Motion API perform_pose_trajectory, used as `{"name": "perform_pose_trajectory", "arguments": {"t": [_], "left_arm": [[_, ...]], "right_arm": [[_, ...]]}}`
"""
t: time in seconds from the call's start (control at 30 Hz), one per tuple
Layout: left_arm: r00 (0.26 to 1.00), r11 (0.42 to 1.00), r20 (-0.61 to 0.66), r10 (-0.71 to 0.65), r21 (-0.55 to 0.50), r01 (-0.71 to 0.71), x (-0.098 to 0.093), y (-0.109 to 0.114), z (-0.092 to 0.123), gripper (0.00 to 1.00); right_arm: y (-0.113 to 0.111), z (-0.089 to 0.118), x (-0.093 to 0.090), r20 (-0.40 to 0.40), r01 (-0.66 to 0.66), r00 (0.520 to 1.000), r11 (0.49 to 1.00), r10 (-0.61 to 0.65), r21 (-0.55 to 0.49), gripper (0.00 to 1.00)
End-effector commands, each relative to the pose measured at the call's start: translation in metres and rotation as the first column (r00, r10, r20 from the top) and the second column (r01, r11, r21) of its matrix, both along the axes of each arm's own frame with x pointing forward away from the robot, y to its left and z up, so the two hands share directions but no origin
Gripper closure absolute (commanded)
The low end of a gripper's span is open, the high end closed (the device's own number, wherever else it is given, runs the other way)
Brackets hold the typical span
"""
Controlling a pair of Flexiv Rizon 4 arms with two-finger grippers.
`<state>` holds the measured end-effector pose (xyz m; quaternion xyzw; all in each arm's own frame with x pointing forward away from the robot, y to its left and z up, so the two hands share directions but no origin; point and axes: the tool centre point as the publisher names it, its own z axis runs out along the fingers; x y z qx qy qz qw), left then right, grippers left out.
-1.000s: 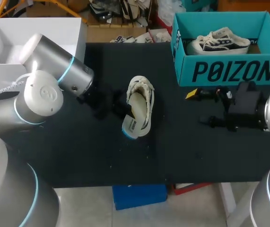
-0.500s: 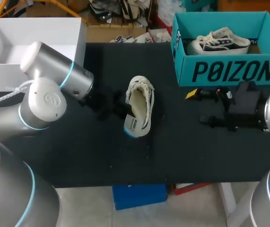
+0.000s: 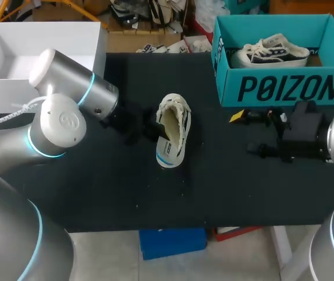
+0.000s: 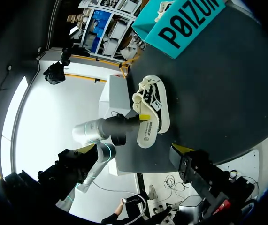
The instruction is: Take the shoe out of the shoebox, open the shoe tongue, remove and reinsert the insole, then place the shoe into the shoebox
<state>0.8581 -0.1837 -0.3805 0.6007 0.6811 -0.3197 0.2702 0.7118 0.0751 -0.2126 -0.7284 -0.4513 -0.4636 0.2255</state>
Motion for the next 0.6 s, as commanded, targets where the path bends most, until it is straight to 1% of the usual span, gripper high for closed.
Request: {"name": "perform_pose_trajectory", "arguments": {"t": [0.03, 0.2, 0.23, 0.27, 0.3, 0.37, 0.4, 0.5, 0.6], "left_arm": [[1.000, 1.000, 0.002, 0.003, 0.006, -0.003, 0.005, -0.003, -0.002, 1.00], [1.000, 1.000, 0.005, -0.008, -0.011, 0.009, 0.003, -0.006, 0.000, 1.00], [1.000, 1.000, 0.005, -0.009, -0.012, 0.009, 0.003, -0.006, 0.001, 0.73], [1.000, 1.000, 0.005, -0.012, -0.015, 0.012, 0.002, -0.005, 0.002, 0.34], [1.000, 1.000, 0.006, -0.014, -0.016, 0.014, 0.000, -0.005, 0.004, 0.20], [1.000, 1.000, 0.009, -0.018, -0.020, 0.018, -0.002, -0.004, 0.007, 0.01], [1.000, 1.000, 0.009, -0.020, -0.023, 0.020, -0.003, -0.004, 0.009, 0.00], [1.000, 0.999, 0.016, -0.026, -0.029, 0.027, -0.007, -0.003, 0.014, 0.01], [0.999, 0.999, 0.023, -0.032, -0.035, 0.033, -0.012, -0.002, 0.020, 0.06]], "right_arm": [[0.000, 0.001, 0.000, -0.002, -0.001, 1.000, 1.000, 0.001, -0.001, 0.00], [0.000, 0.001, 0.000, -0.002, -0.001, 1.000, 1.000, 0.001, -0.001, 0.00], [0.000, 0.001, 0.000, -0.002, -0.001, 1.000, 1.000, 0.001, -0.001, 0.00], [0.000, 0.001, 0.000, -0.002, -0.001, 1.000, 1.000, 0.001, -0.001, 0.00], [0.000, 0.001, 0.000, -0.002, -0.001, 1.000, 1.000, 0.001, -0.001, 0.00], [0.000, 0.001, 0.000, -0.002, -0.001, 1.000, 1.000, 0.001, -0.001, 0.00], [0.000, 0.001, 0.000, -0.002, -0.001, 1.000, 1.000, 0.001, -0.001, 0.00], [0.000, 0.001, 0.000, -0.002, -0.001, 1.000, 1.000, 0.001, -0.001, 0.00], [0.000, 0.001, 0.000, -0.002, -0.001, 1.000, 1.000, 0.001, -0.001, 0.00]]}}
